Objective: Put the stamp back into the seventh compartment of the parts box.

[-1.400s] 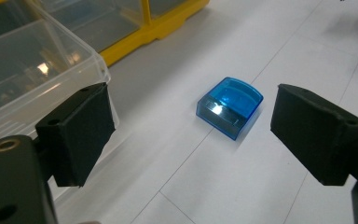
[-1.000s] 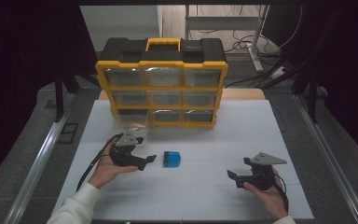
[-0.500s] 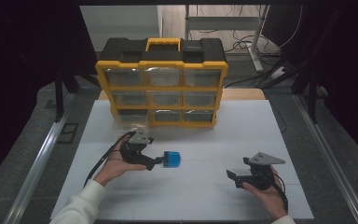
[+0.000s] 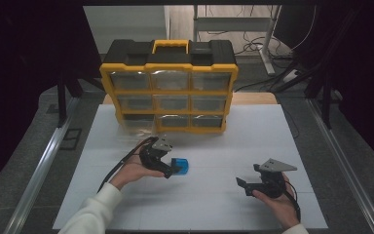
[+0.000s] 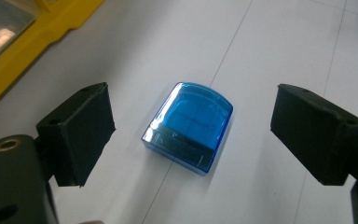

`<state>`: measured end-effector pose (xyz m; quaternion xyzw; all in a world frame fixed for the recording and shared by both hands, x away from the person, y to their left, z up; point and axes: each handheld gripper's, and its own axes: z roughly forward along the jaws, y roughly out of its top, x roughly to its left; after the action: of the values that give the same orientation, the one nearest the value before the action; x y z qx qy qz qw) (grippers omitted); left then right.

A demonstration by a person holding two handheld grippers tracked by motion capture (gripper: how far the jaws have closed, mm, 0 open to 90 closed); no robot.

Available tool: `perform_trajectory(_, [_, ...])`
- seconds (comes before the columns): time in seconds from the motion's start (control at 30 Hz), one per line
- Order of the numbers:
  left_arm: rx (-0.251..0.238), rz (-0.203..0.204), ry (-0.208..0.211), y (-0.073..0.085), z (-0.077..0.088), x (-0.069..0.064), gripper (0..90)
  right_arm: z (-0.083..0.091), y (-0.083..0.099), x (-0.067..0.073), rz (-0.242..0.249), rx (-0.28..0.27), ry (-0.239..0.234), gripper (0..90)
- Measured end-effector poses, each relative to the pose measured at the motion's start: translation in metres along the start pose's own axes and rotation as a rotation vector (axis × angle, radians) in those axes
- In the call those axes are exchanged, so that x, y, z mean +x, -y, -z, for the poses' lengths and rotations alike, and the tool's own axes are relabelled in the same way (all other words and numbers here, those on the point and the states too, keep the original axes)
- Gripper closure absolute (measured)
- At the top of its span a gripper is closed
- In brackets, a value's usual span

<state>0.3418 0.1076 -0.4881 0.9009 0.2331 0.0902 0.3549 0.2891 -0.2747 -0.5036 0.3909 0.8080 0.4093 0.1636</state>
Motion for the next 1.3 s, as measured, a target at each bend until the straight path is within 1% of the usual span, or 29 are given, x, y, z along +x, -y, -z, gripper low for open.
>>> perform_trajectory(0.1, [0.018,-0.009,0.004,-0.003,-0.006,0.001,13.2,0.000,0.000,0.000,0.001,0.000,0.000,13.1])
perform_trajectory(0.23, [0.027,-0.008,0.013,-0.004,-0.009,0.002,12.8,0.000,0.000,0.000,0.001,0.000,0.000,13.1])
perform_trajectory(0.37, [0.055,-0.003,0.028,-0.005,-0.017,0.003,12.2,0.001,0.000,0.000,0.001,0.001,0.000,13.1])
perform_trajectory(0.47, [0.080,-0.016,0.034,-0.005,-0.023,0.003,12.0,0.001,0.000,0.000,0.000,0.001,0.000,13.1])
perform_trajectory(0.5, [0.086,-0.011,0.040,-0.005,-0.027,0.002,11.8,0.001,0.000,0.000,-0.001,0.000,0.000,13.1])
perform_trajectory(0.53, [0.086,-0.011,0.040,-0.005,-0.027,0.002,11.7,0.001,0.000,0.000,-0.001,0.000,0.000,13.1])
perform_trajectory(0.57, [0.112,-0.027,0.042,-0.006,-0.030,0.002,11.4,0.001,0.000,0.000,-0.001,0.001,0.000,13.1])
perform_trajectory(0.67, [0.121,-0.033,0.044,-0.007,-0.033,0.001,10.9,0.001,0.000,0.000,0.002,0.001,0.000,13.1])
perform_trajectory(0.7, [0.129,-0.042,0.041,-0.008,-0.036,0.000,10.7,0.001,0.000,0.000,0.000,0.003,-0.001,13.1])
perform_trajectory(0.73, [0.129,-0.042,0.041,-0.008,-0.036,0.000,10.7,0.001,0.000,0.000,0.000,0.003,-0.001,13.1])
perform_trajectory(0.77, [0.145,-0.040,0.043,-0.008,-0.039,-0.001,10.6,0.000,0.000,0.001,0.001,0.004,-0.002,13.1])
perform_trajectory(0.93, [0.162,-0.033,0.051,-0.006,-0.045,-0.001,10.5,0.000,0.000,0.000,0.002,0.005,-0.004,13.1])
perform_trajectory(0.97, [0.182,-0.049,0.050,-0.005,-0.046,0.000,10.5,0.000,0.000,0.000,0.001,0.004,-0.003,13.1])
perform_trajectory(1.1, [0.183,-0.046,0.049,-0.005,-0.049,0.000,11.6,0.000,0.000,0.000,0.005,0.005,-0.004,13.1])
perform_trajectory(1.23, [0.201,-0.055,0.049,-0.004,-0.054,0.002,13.3,0.000,0.000,0.000,0.005,0.007,-0.005,13.1])
perform_trajectory(1.27, [0.206,-0.055,0.051,-0.004,-0.055,0.002,14.5,0.000,0.000,0.000,0.005,0.006,-0.005,13.1])
perform_trajectory(1.3, [0.192,-0.051,0.065,-0.004,-0.056,0.003,15.8,0.000,0.000,0.000,0.004,0.006,-0.005,13.0])
